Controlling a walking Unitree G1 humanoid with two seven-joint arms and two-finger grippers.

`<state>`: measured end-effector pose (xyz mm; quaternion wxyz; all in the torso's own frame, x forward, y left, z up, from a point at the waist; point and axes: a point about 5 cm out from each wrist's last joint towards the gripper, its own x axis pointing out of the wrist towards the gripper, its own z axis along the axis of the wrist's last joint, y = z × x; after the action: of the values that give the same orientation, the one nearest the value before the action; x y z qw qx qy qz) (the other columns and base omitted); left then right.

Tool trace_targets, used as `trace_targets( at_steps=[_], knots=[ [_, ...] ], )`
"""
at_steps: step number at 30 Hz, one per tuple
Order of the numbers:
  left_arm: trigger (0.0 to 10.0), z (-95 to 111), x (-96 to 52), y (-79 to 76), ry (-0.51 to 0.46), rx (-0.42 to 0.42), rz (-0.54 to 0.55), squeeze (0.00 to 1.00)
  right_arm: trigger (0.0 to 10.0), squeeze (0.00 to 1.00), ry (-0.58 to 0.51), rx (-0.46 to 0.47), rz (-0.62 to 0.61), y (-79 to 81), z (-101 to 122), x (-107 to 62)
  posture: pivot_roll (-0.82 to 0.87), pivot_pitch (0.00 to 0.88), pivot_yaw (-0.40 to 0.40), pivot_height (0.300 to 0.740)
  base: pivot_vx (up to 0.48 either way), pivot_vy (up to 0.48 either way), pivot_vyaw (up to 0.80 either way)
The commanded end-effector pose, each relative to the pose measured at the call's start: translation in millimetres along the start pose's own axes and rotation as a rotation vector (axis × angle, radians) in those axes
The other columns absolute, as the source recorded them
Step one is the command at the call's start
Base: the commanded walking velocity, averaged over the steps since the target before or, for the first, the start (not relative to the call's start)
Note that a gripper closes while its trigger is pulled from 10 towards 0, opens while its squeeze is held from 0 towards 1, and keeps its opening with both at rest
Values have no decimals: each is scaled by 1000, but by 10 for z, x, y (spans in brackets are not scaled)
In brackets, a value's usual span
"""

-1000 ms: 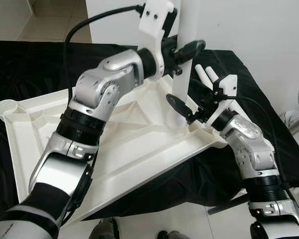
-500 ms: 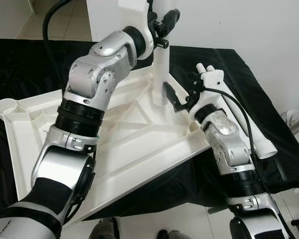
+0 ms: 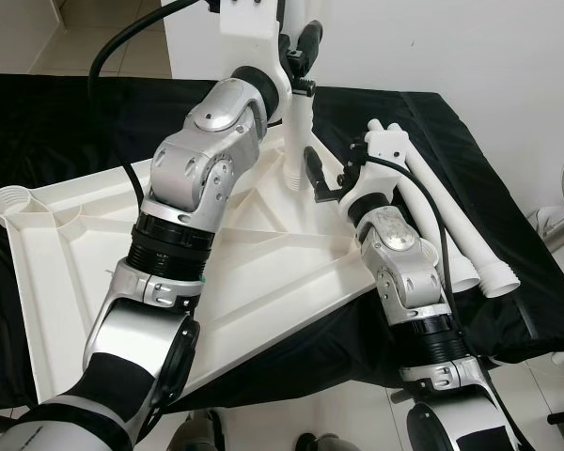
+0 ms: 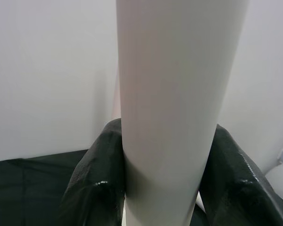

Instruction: Building children table

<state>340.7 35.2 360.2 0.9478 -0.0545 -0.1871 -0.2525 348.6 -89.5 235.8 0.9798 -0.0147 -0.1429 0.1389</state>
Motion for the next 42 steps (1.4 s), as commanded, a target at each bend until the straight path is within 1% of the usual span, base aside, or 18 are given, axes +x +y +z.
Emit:
trace_targets(
  at_steps=[1,7,9,11,15,19,21,23,24,26,27,29,36,42],
  knots=[
    [10000,141,9,-235,-75,-23,-97,0,10000,0,82,-2,85,143,-131,9,96,119,-75,740,0,0,0],
    [10000,148,15,-248,-80,-13,-91,0,10000,0,87,-26,141,199,-140,15,96,119,-75,740,0,0,0],
    [10000,148,15,-248,-80,-13,-91,0,10000,0,87,-26,141,199,-140,15,96,119,-75,740,0,0,0],
    [10000,155,19,-260,-81,-10,-95,0,10000,0,84,-35,176,213,-136,20,97,121,-81,740,0,0,0],
    [10000,166,23,-275,-84,-7,-99,0,10000,0,66,-48,183,195,-113,24,97,121,-81,740,0,0,0],
    [10000,173,19,-284,-82,-1,-108,0,10000,0,39,-70,140,145,-72,41,101,127,-79,740,0,0,0],
    [10000,162,11,-303,-76,6,-119,0,10000,0,14,-105,92,93,-29,62,101,127,-79,740,0,0,0],
    [10000,162,11,-303,-76,6,-119,0,10000,0,14,-105,92,93,-29,62,101,127,-79,740,0,0,0],
    [10000,151,1,-353,-71,-1,-138,0,10000,0,-2,-115,21,14,8,108,101,127,-79,740,0,0,0],
    [10000,151,1,-353,-71,-1,-138,0,10000,0,-2,-115,21,14,8,108,101,127,-79,740,0,0,0],
    [10000,146,-5,-386,-66,-4,-150,0,10000,0,-12,-122,-8,-20,31,135,101,127,-79,740,0,0,0],
    [10000,134,-11,-417,-58,-2,-162,0,10000,0,-23,-134,-28,-43,56,160,101,127,-79,740,0,0,0],
    [10000,115,-27,-471,-45,2,-183,0,10000,0,-35,-160,-55,-73,84,213,101,127,-79,740,0,0,0],
    [10000,134,-32,-479,-49,6,-186,0,10000,0,-33,-175,-56,-59,76,239,119,131,-79,740,0,0,0]
  ],
)
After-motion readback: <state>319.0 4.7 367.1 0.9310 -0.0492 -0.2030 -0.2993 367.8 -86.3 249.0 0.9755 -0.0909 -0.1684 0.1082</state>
